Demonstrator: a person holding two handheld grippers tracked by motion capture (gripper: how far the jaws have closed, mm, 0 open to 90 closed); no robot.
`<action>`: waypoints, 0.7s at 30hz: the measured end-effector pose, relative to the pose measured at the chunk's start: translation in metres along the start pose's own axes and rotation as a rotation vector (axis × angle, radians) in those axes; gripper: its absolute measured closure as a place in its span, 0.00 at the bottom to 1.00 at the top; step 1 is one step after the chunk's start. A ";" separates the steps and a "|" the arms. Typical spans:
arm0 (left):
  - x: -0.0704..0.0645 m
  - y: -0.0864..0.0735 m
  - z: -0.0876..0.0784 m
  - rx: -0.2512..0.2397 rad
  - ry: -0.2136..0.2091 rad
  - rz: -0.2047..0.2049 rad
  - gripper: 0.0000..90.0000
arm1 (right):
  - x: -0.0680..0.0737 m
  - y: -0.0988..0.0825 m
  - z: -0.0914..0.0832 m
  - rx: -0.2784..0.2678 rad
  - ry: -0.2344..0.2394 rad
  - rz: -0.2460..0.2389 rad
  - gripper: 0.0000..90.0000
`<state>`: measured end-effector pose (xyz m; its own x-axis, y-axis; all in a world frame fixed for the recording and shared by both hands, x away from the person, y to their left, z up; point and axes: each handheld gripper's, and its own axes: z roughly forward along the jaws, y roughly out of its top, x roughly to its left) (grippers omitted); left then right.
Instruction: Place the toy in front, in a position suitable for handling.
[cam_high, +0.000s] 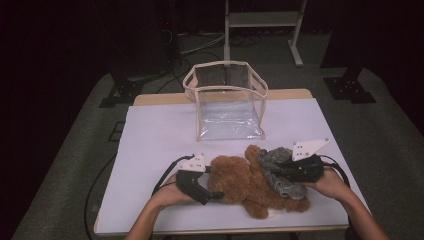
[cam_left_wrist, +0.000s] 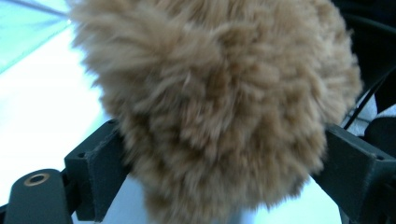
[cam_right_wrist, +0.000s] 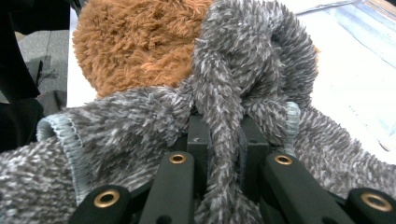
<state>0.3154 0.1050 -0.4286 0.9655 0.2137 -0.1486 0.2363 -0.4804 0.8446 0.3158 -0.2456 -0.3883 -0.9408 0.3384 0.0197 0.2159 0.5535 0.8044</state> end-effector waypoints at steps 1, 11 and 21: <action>0.000 0.001 0.004 0.004 0.000 -0.001 0.11 | 0.000 -0.001 0.000 -0.004 0.003 0.003 0.87; -0.001 0.011 0.020 -0.083 -0.011 -0.012 0.39 | -0.001 -0.009 -0.006 -0.028 0.004 0.035 0.87; -0.004 0.050 -0.011 -0.120 0.046 0.074 0.50 | 0.001 0.003 -0.005 -0.150 0.024 0.052 0.87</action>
<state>0.3222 0.0900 -0.3802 0.9731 0.2216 -0.0627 0.1478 -0.3921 0.9080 0.3147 -0.2471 -0.3831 -0.9357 0.3444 0.0766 0.2250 0.4151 0.8815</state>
